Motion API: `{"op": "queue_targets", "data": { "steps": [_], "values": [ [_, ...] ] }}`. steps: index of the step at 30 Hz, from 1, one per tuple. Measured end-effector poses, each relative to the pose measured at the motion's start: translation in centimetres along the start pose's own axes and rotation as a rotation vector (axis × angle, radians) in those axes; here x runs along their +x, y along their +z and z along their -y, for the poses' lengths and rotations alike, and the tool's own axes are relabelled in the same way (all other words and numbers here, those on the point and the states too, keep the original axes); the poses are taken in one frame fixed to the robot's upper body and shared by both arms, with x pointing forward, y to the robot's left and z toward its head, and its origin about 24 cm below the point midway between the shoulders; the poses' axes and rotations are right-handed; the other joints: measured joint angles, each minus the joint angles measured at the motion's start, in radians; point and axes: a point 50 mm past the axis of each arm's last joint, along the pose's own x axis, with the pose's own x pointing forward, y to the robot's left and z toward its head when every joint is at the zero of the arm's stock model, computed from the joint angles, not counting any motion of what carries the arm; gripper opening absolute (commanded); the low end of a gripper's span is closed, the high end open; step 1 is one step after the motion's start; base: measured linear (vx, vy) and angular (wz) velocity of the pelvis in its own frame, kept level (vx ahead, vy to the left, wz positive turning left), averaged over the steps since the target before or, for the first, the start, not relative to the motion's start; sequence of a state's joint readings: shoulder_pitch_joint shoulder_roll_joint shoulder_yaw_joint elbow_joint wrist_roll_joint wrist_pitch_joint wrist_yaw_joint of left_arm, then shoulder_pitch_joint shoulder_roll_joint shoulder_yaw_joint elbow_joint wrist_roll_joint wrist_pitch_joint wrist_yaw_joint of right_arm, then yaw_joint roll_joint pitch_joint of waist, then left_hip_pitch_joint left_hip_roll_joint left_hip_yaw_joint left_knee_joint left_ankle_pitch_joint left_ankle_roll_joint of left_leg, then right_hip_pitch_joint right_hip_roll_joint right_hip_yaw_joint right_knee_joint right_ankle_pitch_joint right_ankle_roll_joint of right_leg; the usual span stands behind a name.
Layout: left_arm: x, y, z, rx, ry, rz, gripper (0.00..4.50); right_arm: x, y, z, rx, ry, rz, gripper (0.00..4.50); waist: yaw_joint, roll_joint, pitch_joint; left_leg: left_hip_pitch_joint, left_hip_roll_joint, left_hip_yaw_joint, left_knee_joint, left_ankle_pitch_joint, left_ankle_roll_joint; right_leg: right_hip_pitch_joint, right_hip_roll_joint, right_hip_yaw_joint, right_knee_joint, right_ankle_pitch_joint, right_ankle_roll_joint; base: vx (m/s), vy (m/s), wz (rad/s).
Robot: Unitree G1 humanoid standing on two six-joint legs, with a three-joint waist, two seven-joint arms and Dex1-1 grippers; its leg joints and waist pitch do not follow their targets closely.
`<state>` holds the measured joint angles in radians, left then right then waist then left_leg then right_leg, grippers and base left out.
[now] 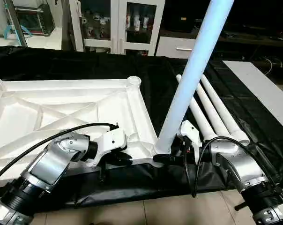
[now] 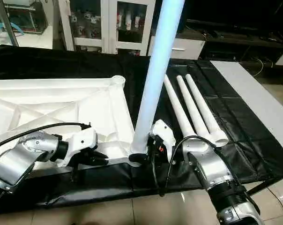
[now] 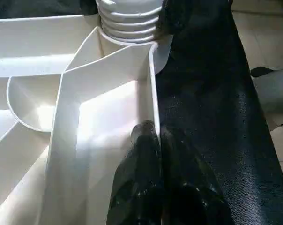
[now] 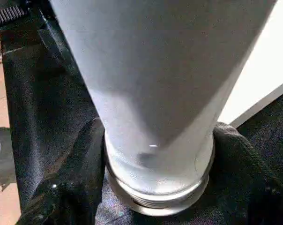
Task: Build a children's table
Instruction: Rotate leg to tighten
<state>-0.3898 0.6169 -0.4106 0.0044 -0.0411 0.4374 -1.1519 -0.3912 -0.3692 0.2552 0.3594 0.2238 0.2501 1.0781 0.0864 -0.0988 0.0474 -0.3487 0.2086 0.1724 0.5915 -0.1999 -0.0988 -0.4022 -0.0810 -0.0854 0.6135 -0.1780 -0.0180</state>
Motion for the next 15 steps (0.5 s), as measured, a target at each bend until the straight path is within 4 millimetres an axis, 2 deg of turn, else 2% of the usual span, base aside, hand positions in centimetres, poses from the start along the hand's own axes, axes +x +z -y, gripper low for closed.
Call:
{"op": "queue_targets", "data": {
  "steps": [3,6,9,12,15],
  "values": [
    [0.0,0.0,-0.2,-0.002,0.024,-0.005,0.0,0.7,-0.1,0.1,0.025,-0.044,0.03,2.72,-0.002,-0.001,-0.001,0.001,0.0,0.0,0.0,0.0,-0.001,0.001,0.0,0.0,0.0,-0.002,0.003,0.0,0.0,0.0],
    [0.6,0.0,-1.0,-0.033,0.107,0.007,0.0,1.7,-0.4,0.7,0.09,-0.162,0.093,2.72,-0.008,-0.001,-0.001,0.002,0.0,0.0,0.001,0.001,-0.001,0.002,0.0,0.0,0.0,-0.001,0.002,0.0,0.0,0.0],
    [2.1,0.6,-2.2,-0.1,0.251,0.035,0.0,3.1,-0.2,2.1,0.183,-0.377,0.169,2.72,-0.024,0.0,-0.001,0.002,-0.001,-0.003,0.004,0.001,-0.001,0.0,0.0,-0.001,-0.002,-0.001,0.002,0.0,0.0,0.0],
    [3.6,1.2,-2.7,-0.166,0.329,0.056,0.0,4.2,-0.1,2.7,0.226,-0.526,0.194,2.72,-0.033,0.0,0.0,0.001,-0.001,-0.003,0.005,0.001,-0.001,0.001,-0.001,-0.001,-0.005,-0.001,0.002,0.0,0.0,0.0],
    [5.3,2.3,-3.4,-0.224,0.428,0.07,0.0,5.7,0.7,3.6,0.285,-0.711,0.212,2.72,-0.044,0.001,0.0,-0.001,-0.002,-0.003,0.006,0.001,-0.001,-0.001,-0.002,-0.002,-0.006,-0.001,0.002,0.0,0.0,0.0]
  ]
}}
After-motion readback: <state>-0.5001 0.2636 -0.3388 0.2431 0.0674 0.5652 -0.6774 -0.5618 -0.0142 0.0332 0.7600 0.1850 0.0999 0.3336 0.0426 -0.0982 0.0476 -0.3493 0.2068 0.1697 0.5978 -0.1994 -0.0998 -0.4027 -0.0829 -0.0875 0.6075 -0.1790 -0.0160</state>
